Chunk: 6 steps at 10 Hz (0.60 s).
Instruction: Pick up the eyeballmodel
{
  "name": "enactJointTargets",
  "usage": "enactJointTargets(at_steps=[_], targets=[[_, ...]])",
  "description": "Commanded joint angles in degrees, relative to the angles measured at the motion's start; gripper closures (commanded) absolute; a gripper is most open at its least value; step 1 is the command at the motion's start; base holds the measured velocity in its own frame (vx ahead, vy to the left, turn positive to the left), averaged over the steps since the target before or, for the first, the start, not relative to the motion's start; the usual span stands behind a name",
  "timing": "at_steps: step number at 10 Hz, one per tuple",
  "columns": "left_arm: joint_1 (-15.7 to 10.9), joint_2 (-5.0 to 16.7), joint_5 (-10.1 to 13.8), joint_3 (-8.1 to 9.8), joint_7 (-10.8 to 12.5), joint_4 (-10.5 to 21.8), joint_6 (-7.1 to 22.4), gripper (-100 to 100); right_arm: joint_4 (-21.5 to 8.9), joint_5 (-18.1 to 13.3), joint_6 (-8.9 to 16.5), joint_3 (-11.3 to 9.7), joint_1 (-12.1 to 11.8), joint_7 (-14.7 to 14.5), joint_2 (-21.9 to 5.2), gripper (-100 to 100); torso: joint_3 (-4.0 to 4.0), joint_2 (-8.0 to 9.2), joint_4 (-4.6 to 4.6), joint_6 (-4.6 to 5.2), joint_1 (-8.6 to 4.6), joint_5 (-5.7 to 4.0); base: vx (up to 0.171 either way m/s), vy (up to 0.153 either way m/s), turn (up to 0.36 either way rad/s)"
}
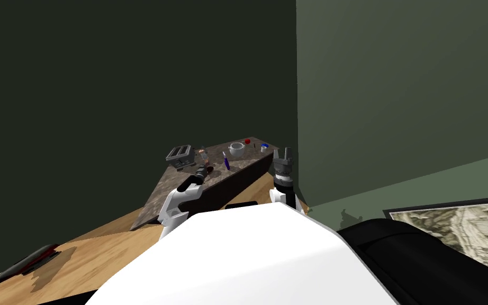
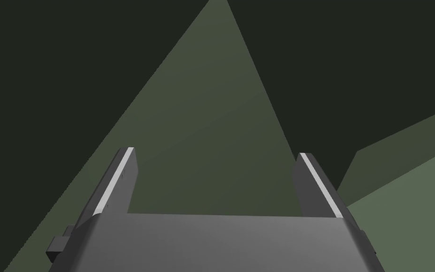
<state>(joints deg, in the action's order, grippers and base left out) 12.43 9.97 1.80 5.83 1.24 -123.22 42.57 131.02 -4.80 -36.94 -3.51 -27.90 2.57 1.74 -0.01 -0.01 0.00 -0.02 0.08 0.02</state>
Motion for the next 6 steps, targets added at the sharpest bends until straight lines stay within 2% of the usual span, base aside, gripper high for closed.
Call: enactJointTargets(at_steps=[1,4,5,6], targets=[[-0.29,0.01,-0.01,0.09,0.21,-0.05,2.49,-100,0.0,0.0,0.0,0.0,0.0,0.0,0.0,0,0.0,0.0,0.0,0.0,0.0,0.0,-0.004,0.019,-0.038],[-1.77,0.46,0.21,0.64,0.88,0.82,7.32,-100,0.0,0.0,0.0,0.0,0.0,0.0,0.0,0,0.0,0.0,0.0,-0.01,-0.01,0.0,-0.002,0.022,-0.05],[-1.77,0.46,0.21,0.64,0.88,0.82,7.87,-100,0.0,0.0,0.0,0.0,0.0,0.0,0.0,0,0.0,-0.01,0.0,-0.01,0.01,0.0,0.0,0.02,-0.037],[-2.44,0.71,0.32,0.89,1.2,1.25,10.0,-100,0.0,0.0,0.0,0.0,0.0,0.0,0.0,0,-0.01,-0.01,0.0,-0.02,-0.01,0.0,-0.004,0.019,-0.053]])
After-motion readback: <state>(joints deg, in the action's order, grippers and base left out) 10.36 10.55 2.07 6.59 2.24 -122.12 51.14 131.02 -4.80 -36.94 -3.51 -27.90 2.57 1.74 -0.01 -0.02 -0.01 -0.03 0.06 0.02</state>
